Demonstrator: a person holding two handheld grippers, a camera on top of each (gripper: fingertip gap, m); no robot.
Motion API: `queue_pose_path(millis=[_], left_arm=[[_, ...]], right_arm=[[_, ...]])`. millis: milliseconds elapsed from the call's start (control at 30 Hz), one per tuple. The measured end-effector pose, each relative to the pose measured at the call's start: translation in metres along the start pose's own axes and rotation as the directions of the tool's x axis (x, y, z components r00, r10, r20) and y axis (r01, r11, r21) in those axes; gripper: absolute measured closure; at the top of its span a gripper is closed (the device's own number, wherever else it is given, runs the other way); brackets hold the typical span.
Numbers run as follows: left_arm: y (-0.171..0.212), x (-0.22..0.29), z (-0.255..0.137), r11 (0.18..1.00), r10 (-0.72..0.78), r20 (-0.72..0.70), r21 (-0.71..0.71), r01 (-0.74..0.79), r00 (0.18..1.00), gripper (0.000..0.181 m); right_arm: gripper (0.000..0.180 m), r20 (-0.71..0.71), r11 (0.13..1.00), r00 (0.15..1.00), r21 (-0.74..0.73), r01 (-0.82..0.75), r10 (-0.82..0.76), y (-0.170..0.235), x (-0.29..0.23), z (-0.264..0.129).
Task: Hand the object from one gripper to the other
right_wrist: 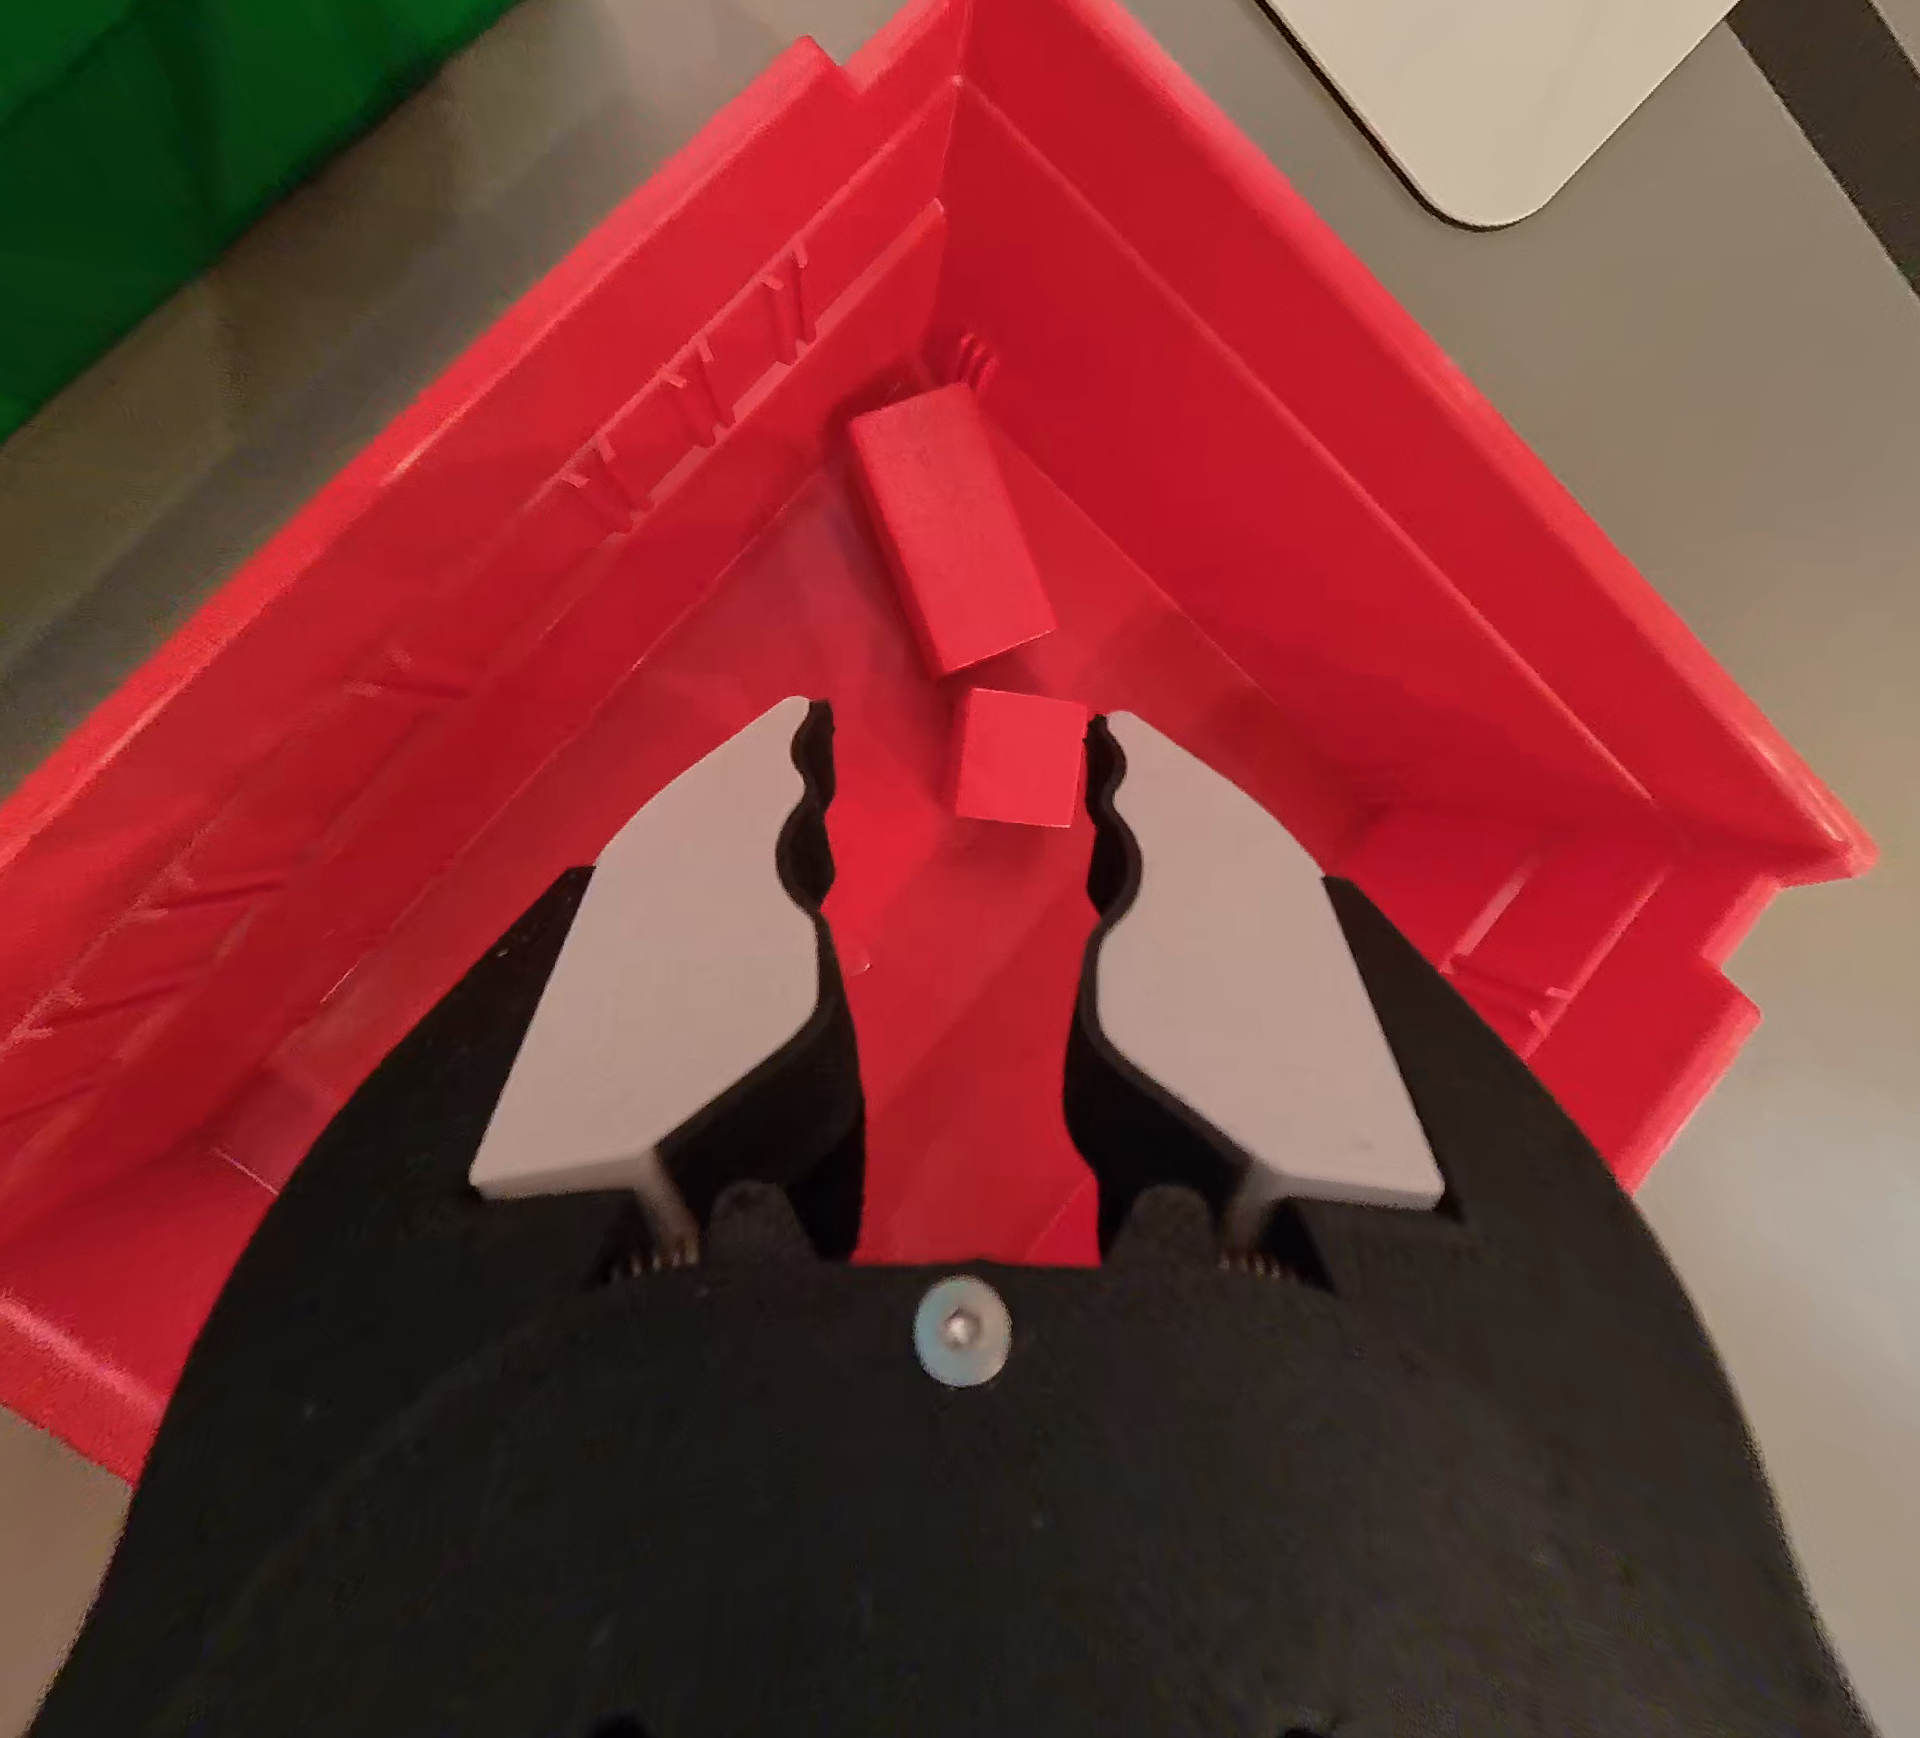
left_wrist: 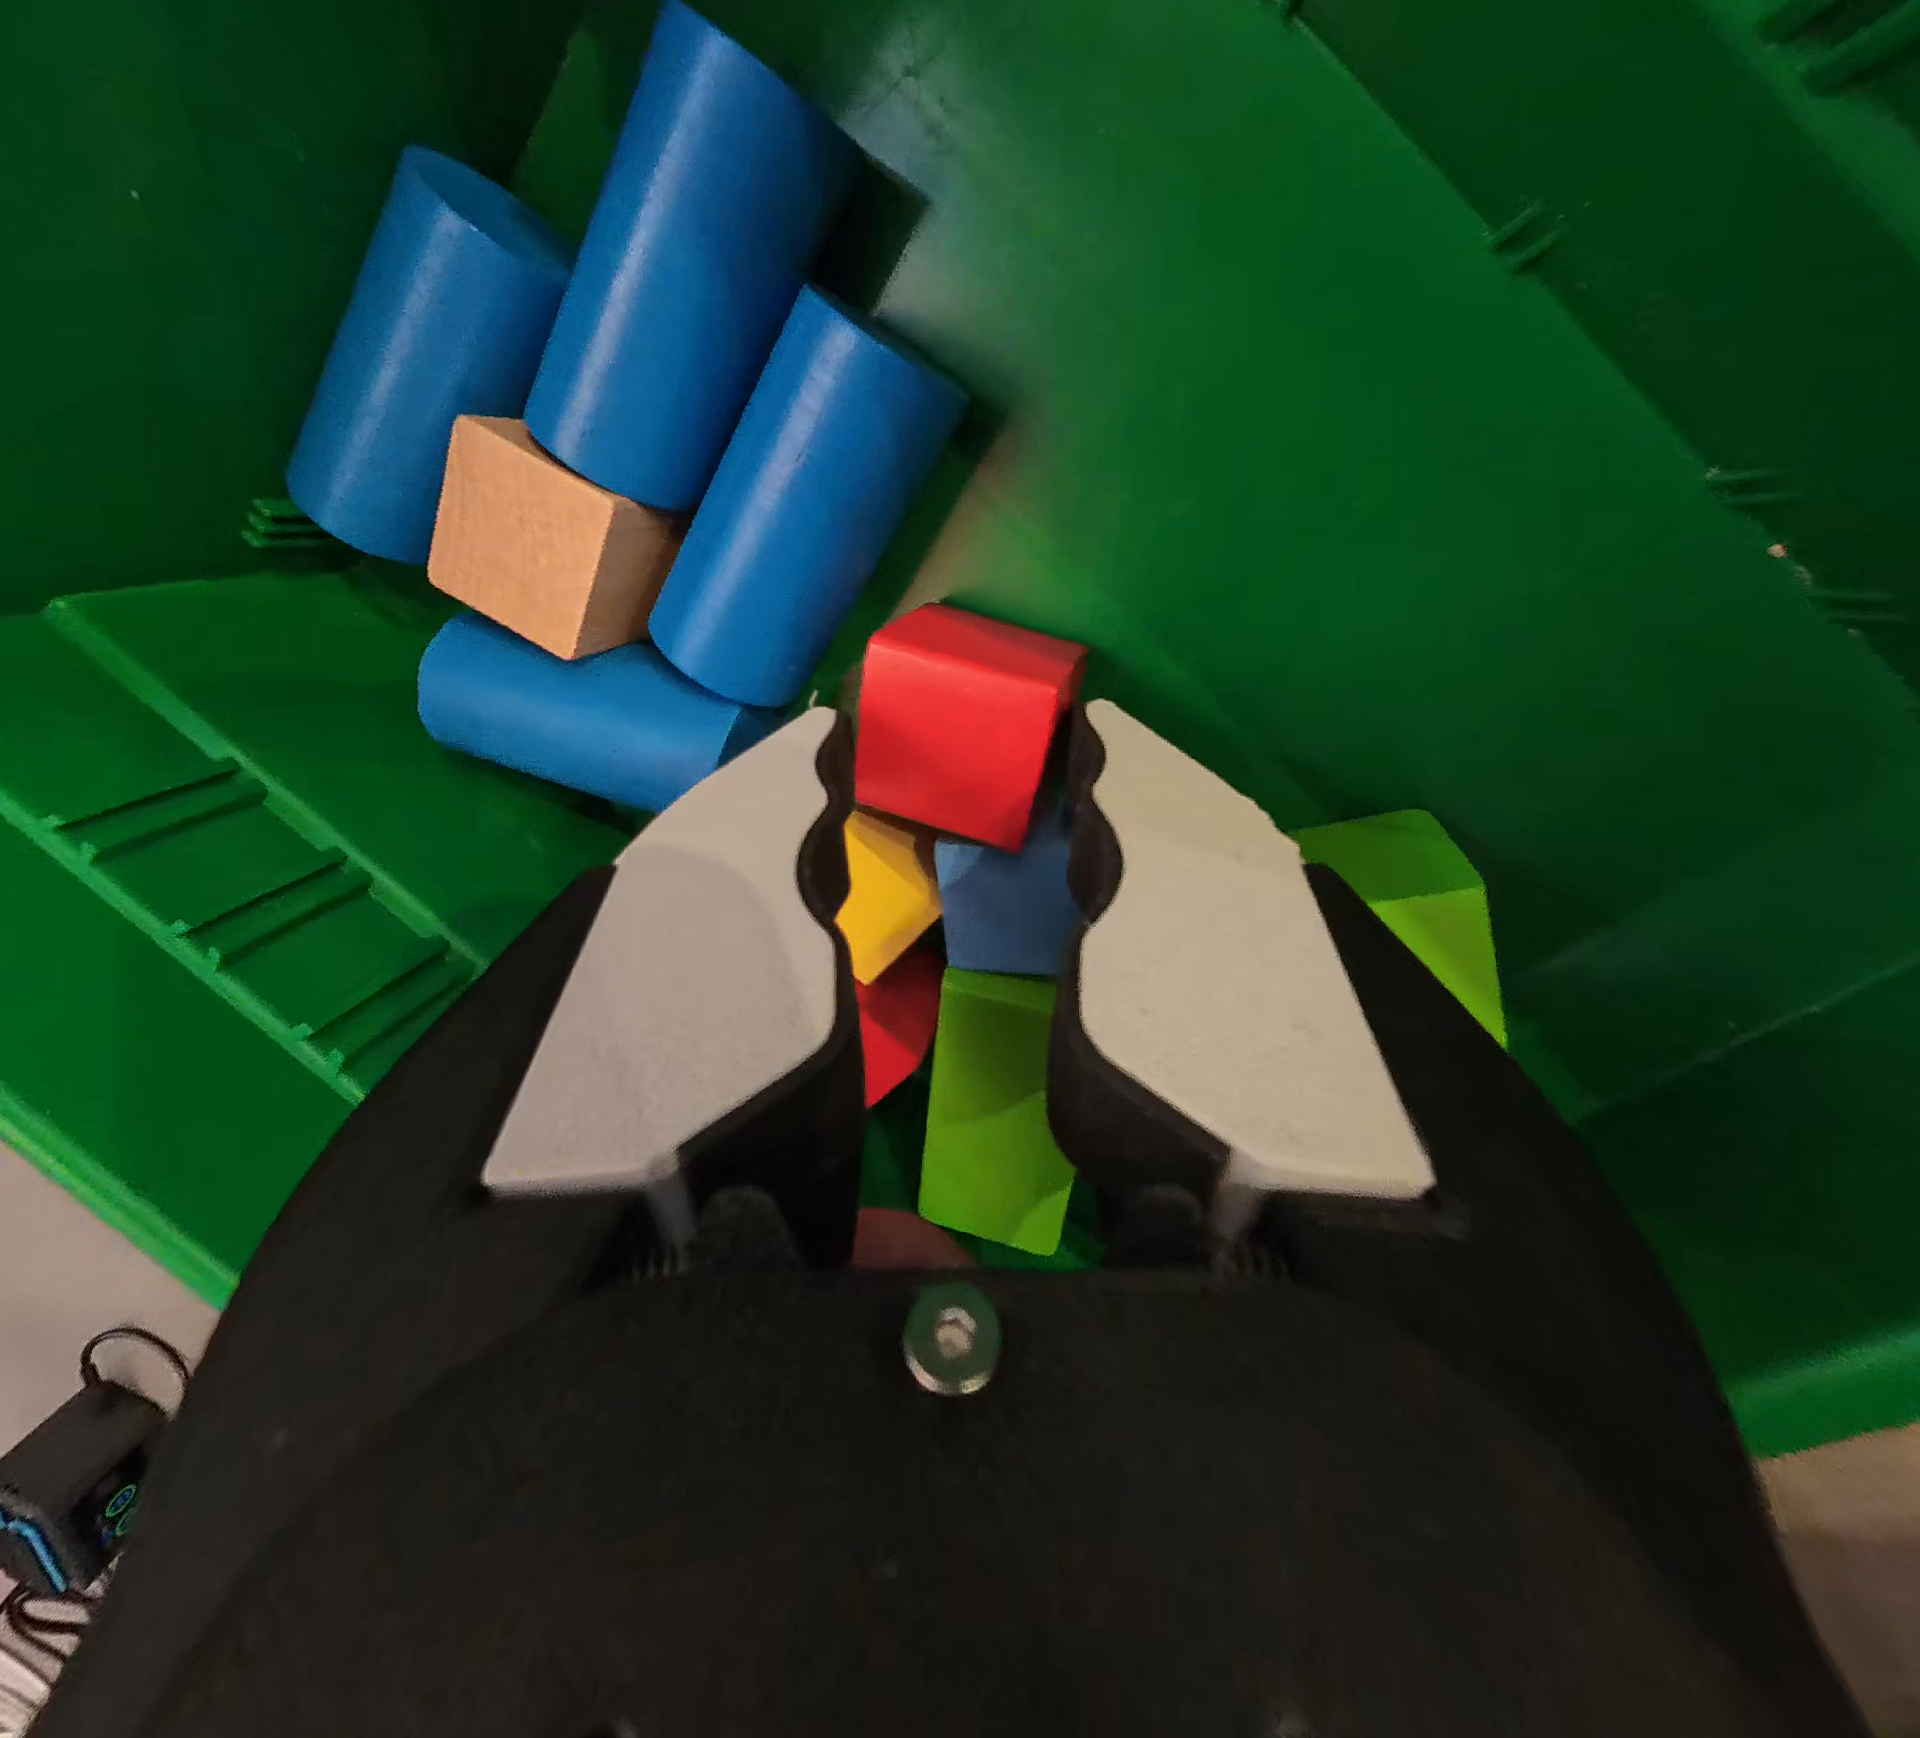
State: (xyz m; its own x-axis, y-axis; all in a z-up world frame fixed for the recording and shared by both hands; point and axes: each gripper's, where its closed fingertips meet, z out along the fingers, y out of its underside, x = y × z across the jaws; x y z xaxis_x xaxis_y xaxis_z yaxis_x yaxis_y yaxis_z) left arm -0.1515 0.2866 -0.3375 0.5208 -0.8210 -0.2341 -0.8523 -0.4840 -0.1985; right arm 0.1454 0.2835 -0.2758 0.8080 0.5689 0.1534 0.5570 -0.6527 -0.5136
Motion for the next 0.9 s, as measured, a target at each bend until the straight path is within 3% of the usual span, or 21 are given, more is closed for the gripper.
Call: queue_pose_path(millis=[200,400,533,733,900], left_arm=[[-0.010,0.009,-0.006,0.998,-0.005,-0.072,0.069,0.010,0.997,0.145],[-0.048,0.011,-0.055,0.928,-0.048,-0.234,0.350,0.130,0.971,0.144],[-0.085,0.027,-0.117,0.775,0.024,-0.388,0.590,0.228,0.921,0.144],[-0.108,0.062,-0.182,0.590,0.237,-0.468,0.766,0.256,0.852,0.144],[-0.116,0.079,-0.202,0.533,0.297,-0.506,0.792,0.299,0.810,0.144]], right_arm=[[0.133,-0.009,0.998,1.000,0.069,0.008,-0.007,-0.015,0.001,-0.017],[0.139,-0.099,0.961,0.987,0.236,0.146,-0.126,-0.055,-0.005,-0.061],[0.135,0.091,0.880,0.971,0.448,0.157,-0.219,-0.089,-0.060,-0.090],[0.133,0.461,0.756,0.852,0.642,-0.126,-0.250,-0.122,-0.121,-0.125],[0.131,0.498,0.722,0.805,0.679,-0.131,-0.322,-0.126,-0.145,-0.133]])
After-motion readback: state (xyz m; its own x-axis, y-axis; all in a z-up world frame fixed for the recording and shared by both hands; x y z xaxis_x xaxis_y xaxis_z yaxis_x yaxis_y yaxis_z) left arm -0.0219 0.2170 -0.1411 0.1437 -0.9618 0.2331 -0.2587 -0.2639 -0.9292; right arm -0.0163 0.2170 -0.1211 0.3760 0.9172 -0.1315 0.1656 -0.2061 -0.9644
